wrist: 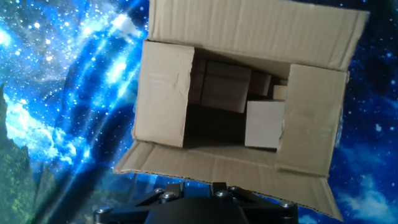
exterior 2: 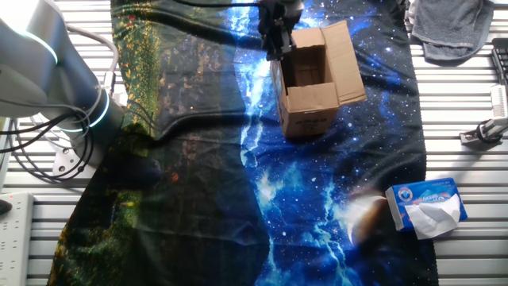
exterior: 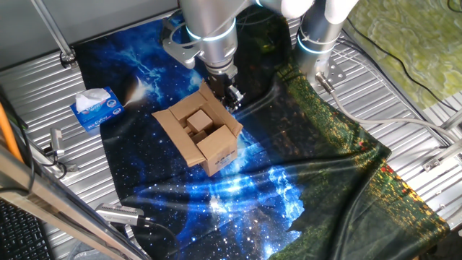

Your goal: Cover the box

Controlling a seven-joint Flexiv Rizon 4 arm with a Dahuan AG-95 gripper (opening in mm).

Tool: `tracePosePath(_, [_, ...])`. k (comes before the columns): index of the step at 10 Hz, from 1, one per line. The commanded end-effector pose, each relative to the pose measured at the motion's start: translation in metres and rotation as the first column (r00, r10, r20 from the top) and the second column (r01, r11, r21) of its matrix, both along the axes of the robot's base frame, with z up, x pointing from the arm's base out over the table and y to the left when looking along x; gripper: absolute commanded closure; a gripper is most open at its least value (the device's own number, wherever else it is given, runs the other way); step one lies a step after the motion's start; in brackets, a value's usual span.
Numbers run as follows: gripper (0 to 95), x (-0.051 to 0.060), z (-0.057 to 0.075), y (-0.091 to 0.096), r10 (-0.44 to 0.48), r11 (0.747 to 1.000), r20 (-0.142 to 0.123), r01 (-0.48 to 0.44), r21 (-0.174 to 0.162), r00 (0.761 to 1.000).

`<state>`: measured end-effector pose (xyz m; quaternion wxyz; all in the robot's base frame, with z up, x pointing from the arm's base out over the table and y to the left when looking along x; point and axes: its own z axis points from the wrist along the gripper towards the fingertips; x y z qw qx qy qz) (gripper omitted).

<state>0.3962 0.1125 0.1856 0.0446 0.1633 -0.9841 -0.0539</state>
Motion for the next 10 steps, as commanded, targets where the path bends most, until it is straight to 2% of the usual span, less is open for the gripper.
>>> tracePosePath(1, [76.0, 0.002, 0.002, 0.0, 0.001, 1.0, -0.008, -0.001, -0.002, 1.0])
tracePosePath(6, [76.0, 0.008, 0.004, 0.0, -0.001, 1.0, -0.01, 0.001, -0.002, 1.0])
tracePosePath(10, [76.0, 0.018, 0.007, 0.002, -0.001, 1.0, -0.013, 0.001, -0.001, 1.0])
